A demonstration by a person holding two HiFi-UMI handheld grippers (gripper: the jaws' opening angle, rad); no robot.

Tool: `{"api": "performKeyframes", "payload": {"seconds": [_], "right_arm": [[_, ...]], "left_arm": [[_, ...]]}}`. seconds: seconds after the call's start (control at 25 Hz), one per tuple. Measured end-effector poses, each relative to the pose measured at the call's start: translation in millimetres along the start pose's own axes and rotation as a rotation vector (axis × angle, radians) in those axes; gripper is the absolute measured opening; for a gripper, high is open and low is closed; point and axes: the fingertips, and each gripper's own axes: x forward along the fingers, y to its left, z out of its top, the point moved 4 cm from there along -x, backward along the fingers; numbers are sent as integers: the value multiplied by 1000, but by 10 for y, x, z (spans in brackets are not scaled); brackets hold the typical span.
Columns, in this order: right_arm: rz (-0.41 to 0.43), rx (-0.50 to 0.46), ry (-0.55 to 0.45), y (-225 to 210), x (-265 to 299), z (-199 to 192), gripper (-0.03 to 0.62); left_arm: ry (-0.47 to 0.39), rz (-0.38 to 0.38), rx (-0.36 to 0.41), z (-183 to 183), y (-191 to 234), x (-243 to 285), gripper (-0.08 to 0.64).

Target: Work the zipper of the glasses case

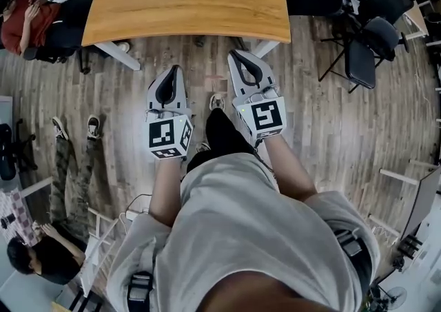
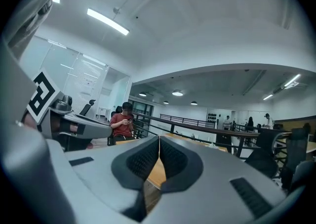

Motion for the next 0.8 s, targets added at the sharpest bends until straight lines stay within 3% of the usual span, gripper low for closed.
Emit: {"api": "performKeyframes", "payload": {"seconds": [0.28,0.48,0.8], "right_arm": [[27,-11,47,-510,1078,-181,26],[61,-26,133,-936,1802,-453,26],[146,-139,278,-1177,2681,-947,28]], "left_arm": [[76,9,9,-63,549,1060,23],[146,12,3,-173,780,1876,23],[243,-4,-3,-484,1121,2716,23]]}}
